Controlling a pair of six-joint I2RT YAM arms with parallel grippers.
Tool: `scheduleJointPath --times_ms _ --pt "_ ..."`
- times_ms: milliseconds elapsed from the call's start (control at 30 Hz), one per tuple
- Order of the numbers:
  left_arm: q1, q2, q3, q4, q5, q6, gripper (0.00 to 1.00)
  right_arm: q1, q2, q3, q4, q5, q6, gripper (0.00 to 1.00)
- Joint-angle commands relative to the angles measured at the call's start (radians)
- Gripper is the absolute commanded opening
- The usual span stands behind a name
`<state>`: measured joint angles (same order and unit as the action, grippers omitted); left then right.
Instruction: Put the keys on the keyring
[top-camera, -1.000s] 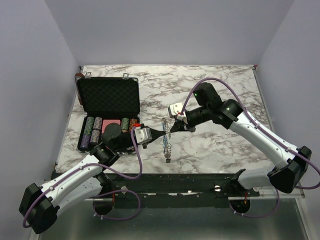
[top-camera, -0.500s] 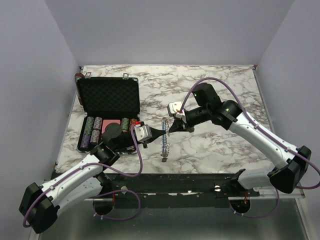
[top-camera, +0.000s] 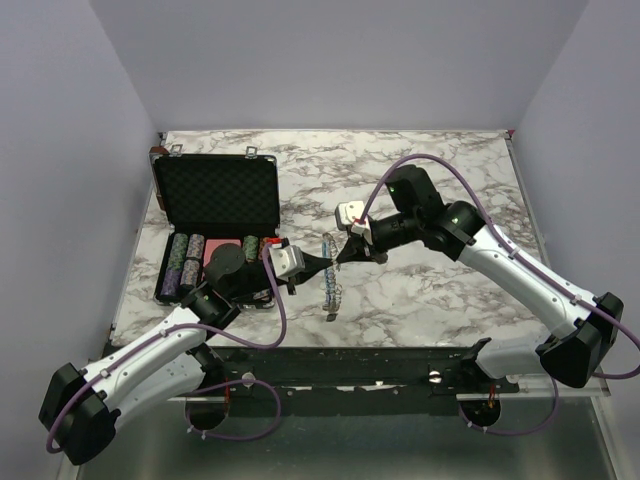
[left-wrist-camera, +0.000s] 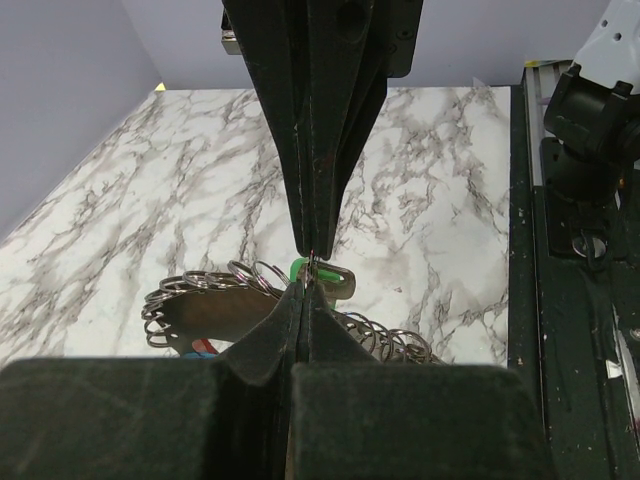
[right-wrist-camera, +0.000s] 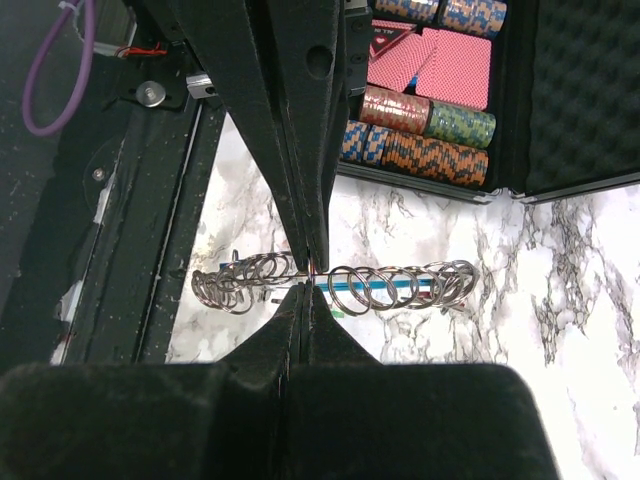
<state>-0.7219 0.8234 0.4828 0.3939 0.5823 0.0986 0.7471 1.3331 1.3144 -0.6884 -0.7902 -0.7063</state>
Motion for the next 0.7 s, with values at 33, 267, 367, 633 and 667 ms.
scheduleJointPath --times_ms 33,267,367,633,667 --pt "0.002 0.006 0.056 0.028 -0.016 -0.017 0.00 0.011 -0.017 -0.012 0.026 0.005 0.019 0.00" --pt "0.006 0.010 0.059 0.020 -0.029 -0.022 0.00 0.012 -0.021 -0.015 0.015 0.011 0.004 0.00" --pt "0.009 0.010 0.060 0.020 -0.042 -0.031 0.00 0.012 -0.029 -0.021 0.004 0.019 -0.010 0.00" --pt "0.025 0.020 0.069 0.013 -0.062 -0.053 0.00 0.011 -0.043 -0.030 -0.008 0.028 -0.033 0.00" --pt "0.027 0.022 0.071 0.011 -0.062 -0.056 0.00 0.011 -0.043 -0.032 -0.008 0.028 -0.035 0.00"
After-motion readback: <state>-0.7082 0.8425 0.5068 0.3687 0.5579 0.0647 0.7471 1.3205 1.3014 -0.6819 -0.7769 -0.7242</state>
